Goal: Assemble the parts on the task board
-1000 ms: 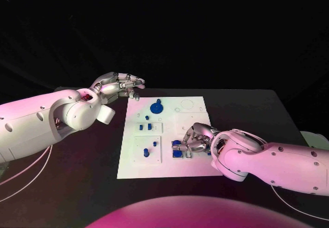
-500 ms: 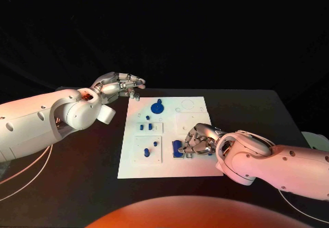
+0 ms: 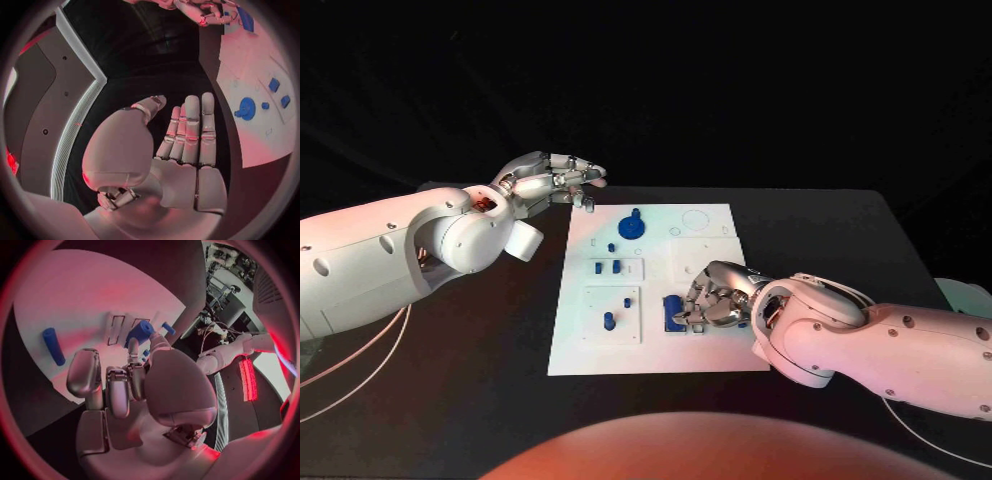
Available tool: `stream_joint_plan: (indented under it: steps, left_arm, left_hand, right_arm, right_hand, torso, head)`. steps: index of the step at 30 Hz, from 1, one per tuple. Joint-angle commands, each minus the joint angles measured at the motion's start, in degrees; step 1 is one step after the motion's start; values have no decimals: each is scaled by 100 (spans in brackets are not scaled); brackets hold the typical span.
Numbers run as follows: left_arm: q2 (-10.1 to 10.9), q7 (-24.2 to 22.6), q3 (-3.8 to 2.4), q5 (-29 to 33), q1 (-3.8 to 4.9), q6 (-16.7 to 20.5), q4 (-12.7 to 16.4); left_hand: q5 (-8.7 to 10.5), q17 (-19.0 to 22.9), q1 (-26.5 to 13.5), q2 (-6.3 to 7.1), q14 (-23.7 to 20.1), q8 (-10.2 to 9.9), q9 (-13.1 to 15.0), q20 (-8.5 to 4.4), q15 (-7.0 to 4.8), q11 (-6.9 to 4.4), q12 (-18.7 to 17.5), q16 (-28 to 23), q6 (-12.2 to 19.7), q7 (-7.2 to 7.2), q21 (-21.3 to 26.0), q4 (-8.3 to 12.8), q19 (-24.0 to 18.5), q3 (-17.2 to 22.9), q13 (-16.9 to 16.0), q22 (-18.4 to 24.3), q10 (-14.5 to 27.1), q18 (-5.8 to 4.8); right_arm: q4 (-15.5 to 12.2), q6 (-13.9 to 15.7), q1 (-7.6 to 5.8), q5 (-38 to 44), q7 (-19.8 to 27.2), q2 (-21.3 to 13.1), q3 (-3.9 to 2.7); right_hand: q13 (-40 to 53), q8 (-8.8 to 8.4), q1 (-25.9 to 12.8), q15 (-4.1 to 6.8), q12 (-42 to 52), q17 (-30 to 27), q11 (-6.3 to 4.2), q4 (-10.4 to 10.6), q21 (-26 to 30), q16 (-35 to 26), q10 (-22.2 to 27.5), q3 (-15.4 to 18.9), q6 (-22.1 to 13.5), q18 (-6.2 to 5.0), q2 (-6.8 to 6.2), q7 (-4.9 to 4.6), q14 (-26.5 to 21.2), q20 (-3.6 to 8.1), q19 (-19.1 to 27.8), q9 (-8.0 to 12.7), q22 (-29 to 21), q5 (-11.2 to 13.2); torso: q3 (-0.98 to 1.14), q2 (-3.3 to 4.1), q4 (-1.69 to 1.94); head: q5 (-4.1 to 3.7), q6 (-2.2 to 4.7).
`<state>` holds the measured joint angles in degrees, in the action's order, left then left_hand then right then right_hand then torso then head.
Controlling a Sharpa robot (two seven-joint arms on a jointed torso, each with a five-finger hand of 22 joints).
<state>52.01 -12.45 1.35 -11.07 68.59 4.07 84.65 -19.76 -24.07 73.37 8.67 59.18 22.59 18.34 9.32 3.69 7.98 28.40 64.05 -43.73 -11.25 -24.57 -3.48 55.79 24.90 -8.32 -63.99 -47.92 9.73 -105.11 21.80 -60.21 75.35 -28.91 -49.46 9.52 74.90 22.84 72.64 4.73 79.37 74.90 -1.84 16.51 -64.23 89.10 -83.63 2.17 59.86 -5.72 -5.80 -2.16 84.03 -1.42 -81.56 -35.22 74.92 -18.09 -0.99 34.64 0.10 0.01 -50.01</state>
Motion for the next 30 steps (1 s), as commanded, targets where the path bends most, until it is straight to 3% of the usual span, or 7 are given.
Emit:
stream_joint_plan:
  steps: [1,6,17,24,30]
  left_arm:
    - [-6,-40,-4,-16,3,-78,15]
    - [-2,-31,-4,-16,3,-80,11]
    - [0,-20,-3,-16,3,-78,-53]
    - [11,-41,-3,-16,3,-54,-72]
    - [21,-69,-3,-13,3,-40,-57]
  left_hand:
    - [-34,-7,14,-43,-38,38,-7,49,14,7,25,27,35,6,26,-34,5,12,5,9,30,59]
    - [-46,-7,17,-46,-39,42,-8,50,15,8,29,27,37,5,25,-34,6,14,6,10,34,59]
    - [-46,-7,17,-46,-39,42,-8,50,15,8,29,27,37,5,25,-34,6,14,6,10,34,59]
    - [-46,-7,17,-46,-39,42,-8,50,15,8,29,27,37,5,25,-34,6,14,6,10,34,59]
    - [-60,-8,18,-45,-41,48,-8,50,16,9,36,28,39,4,24,-37,6,14,6,11,39,59]
  right_arm:
    - [86,-150,7,104,-10,46,-1]
    - [220,-135,14,46,-28,102,-1]
    - [192,-152,19,-129,26,54,-1]
    - [28,220,3,-176,129,-217,-6]
    - [-144,576,-105,-247,362,-571,-15]
  right_hand:
    - [405,34,64,45,25,1275,-5,10,-43,20,-24,-48,43,64,-5,4,549,18,-39,-10,249,24]
    - [408,35,99,51,26,1283,-12,12,-43,23,-27,-70,53,64,28,11,550,23,-41,-19,252,22]
    - [412,32,52,53,28,1270,-7,27,-24,19,-29,-39,57,61,11,4,548,27,-37,-29,247,39]
    - [392,4,22,48,5,1261,1,22,15,16,-14,-11,15,55,-8,-9,546,27,-25,-31,233,27]
    - [374,-65,160,22,-23,1244,33,2,63,10,9,-31,-111,50,-22,-46,541,11,-11,-47,222,-63]
  torso:
    - [-3,0,1]
    - [5,0,1]
    - [6,-5,-11]
    - [4,-7,-7]
    - [0,-9,-13]
  head:
    - [0,1]
    - [5,1]
    - [27,1]
    - [26,1]
    - [2,1]
